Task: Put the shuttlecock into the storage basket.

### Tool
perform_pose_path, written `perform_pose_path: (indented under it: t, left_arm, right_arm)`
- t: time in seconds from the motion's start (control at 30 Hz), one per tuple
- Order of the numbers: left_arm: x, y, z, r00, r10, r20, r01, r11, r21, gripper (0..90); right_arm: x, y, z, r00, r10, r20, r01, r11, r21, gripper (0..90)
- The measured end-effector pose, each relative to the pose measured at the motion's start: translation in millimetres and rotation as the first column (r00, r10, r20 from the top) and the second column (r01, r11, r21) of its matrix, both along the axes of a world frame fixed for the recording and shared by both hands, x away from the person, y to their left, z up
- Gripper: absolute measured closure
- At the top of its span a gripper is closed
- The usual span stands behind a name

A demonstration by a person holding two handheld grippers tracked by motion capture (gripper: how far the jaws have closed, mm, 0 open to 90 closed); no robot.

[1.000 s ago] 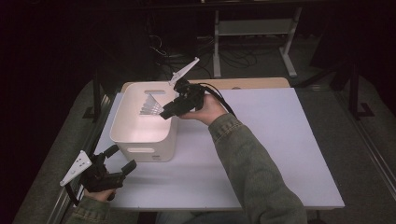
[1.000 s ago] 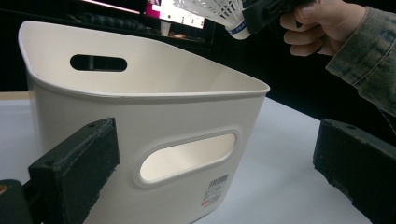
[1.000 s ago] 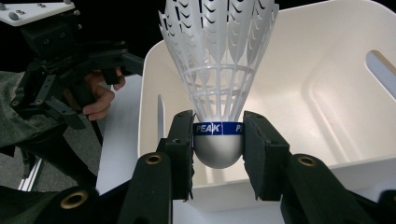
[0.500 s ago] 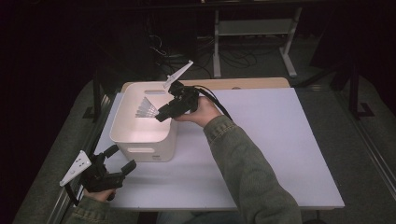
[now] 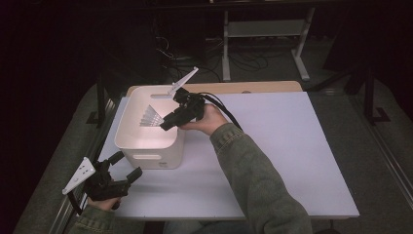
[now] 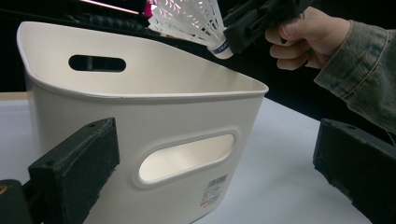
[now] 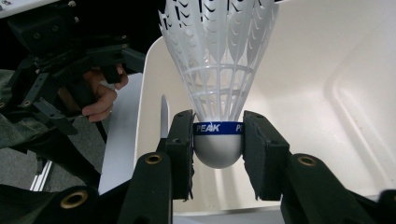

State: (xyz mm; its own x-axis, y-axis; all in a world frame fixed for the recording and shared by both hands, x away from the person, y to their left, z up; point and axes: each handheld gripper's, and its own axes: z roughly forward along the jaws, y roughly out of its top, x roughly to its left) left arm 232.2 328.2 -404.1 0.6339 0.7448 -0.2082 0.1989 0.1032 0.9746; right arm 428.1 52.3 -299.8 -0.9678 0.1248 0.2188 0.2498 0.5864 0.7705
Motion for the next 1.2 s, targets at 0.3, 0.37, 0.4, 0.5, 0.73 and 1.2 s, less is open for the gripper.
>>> perform_pose_path:
  t: [0.3,0.37,0.4,0.5,0.73,1.2]
  left_arm:
    - [-0.3,0.1,0.3,1.0000,0.001,-0.005,-0.001,1.0000,0.006,0.0]
    - [-0.5,-0.6,0.5,1.0000,0.003,-0.007,-0.003,1.0000,-0.004,0.0]
    - [-0.5,-0.6,0.4,1.0000,0.003,-0.006,-0.003,1.0000,-0.004,0.0]
    - [-0.3,0.1,0.4,1.0000,-0.001,-0.006,0.001,1.0000,0.008,0.0]
    - [-0.5,0.0,0.5,1.0000,0.000,-0.007,0.000,1.0000,0.009,0.0]
    - [-0.3,-0.8,0.4,1.0000,0.000,-0.005,0.000,1.0000,0.000,0.0]
  right_arm:
    - [-1.8,6.0,-6.1,0.9997,0.007,-0.022,-0.007,0.9998,-0.017,63.5]
    - [-1.5,6.4,-8.3,0.9997,0.011,-0.020,-0.012,0.9998,-0.017,63.4]
    - [-1.8,6.7,-9.2,0.9996,0.008,-0.027,-0.009,0.9998,-0.019,63.4]
    - [-1.4,7.4,-12.9,0.9993,0.009,-0.036,-0.010,0.9997,-0.024,63.5]
    - [-0.8,8.1,-18.1,0.9986,0.006,-0.053,-0.007,0.9995,-0.030,63.4]
    - [2.8,1.2,-12.6,0.9977,-0.060,-0.032,0.059,0.9982,-0.013,34.4]
